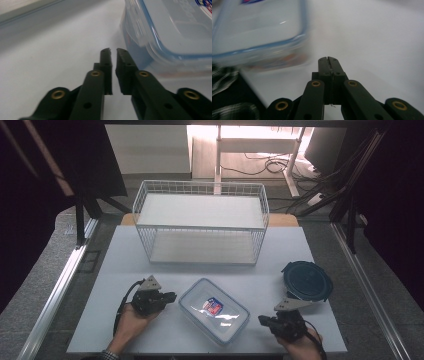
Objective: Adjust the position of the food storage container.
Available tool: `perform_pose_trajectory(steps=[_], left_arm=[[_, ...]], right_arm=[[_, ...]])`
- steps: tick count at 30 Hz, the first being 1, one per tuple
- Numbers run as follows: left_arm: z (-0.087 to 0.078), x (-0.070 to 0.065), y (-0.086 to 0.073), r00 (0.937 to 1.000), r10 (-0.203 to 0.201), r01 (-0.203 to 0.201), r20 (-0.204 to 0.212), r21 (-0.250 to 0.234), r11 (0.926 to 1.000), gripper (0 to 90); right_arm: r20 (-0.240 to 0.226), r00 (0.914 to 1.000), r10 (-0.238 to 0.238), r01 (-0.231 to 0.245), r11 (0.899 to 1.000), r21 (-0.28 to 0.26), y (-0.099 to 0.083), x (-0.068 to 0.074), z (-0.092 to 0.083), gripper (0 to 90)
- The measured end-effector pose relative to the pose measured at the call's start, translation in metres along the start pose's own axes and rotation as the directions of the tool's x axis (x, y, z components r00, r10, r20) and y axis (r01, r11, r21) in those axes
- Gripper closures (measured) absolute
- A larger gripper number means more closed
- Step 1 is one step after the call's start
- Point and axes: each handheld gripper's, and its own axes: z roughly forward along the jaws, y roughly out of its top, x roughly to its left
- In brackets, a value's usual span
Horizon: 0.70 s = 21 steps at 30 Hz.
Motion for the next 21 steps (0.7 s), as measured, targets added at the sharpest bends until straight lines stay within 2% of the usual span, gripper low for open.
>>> perform_pose_trajectory(steps=[2, 3, 4, 6, 7, 8, 9, 11, 13, 20, 21], left_arm=[[0.006, 0.003, 0.004, 0.9999, -0.003, 0.003, 0.012, -0.001, 1.0000, 88.1], [0.006, 0.003, 0.004, 0.9999, -0.003, 0.003, 0.012, -0.001, 1.0000, 89.0], [0.014, 0.005, 0.007, 0.9991, -0.009, 0.008, 0.043, 0.007, 0.9999, 89.7], [0.020, 0.003, 0.008, 0.9974, -0.003, 0.002, 0.072, 0.021, 0.9998, 89.9], [0.020, 0.003, 0.008, 0.9974, -0.003, 0.002, 0.072, 0.021, 0.9998, 90.0], [0.022, 0.000, 0.008, 0.9955, 0.007, -0.010, 0.095, 0.028, 0.9996, 90.0], [0.021, -0.004, 0.009, 0.9971, 0.019, -0.021, 0.074, 0.036, 0.9991, 90.0], [0.019, -0.004, 0.010, 0.9976, 0.028, -0.031, 0.063, 0.046, 0.9985, 90.0], [0.013, -0.002, 0.007, 0.9971, 0.011, -0.014, 0.075, 0.046, 0.9989, 90.0], [-0.002, -0.006, -0.005, 0.9960, -0.031, 0.025, 0.084, 0.064, 0.9977, 90.0], [-0.005, -0.006, -0.008, 0.9933, -0.036, 0.029, 0.109, 0.069, 0.9972, 90.0]], right_arm=[[-0.046, 0.9988, -0.017, 0.019, 0.999, 0.031, -0.002, 0.013, 0.005, 89.6], [-0.046, 0.9988, -0.017, 0.019, 0.999, 0.031, -0.002, 0.013, 0.005, 89.6], [-0.072, 0.9966, -0.041, 0.044, 0.998, 0.051, -0.001, 0.024, 0.010, 89.6], [-0.086, 0.9951, -0.049, 0.053, 0.997, 0.052, 0.002, 0.027, 0.012, 89.6], [-0.086, 0.9951, -0.049, 0.053, 0.997, 0.052, 0.002, 0.027, 0.012, 89.6], [-0.083, 0.9956, -0.043, 0.048, 0.997, 0.055, 0.007, 0.027, 0.016, 89.5], [-0.081, 0.9956, -0.047, 0.052, 0.997, 0.059, 0.008, 0.027, 0.016, 89.5], [-0.072, 0.9965, -0.044, 0.048, 0.997, 0.060, 0.011, 0.024, 0.020, 89.6], [-0.068, 0.9969, -0.039, 0.043, 0.997, 0.059, 0.014, 0.020, 0.022, 89.5], [-0.007, 0.9996, -0.027, 0.027, 0.999, 0.041, 0.031, 0.005, 0.035, 89.6], [-0.006, 0.9997, -0.025, 0.025, 0.999, 0.040, 0.033, 0.003, 0.037, 89.6]])
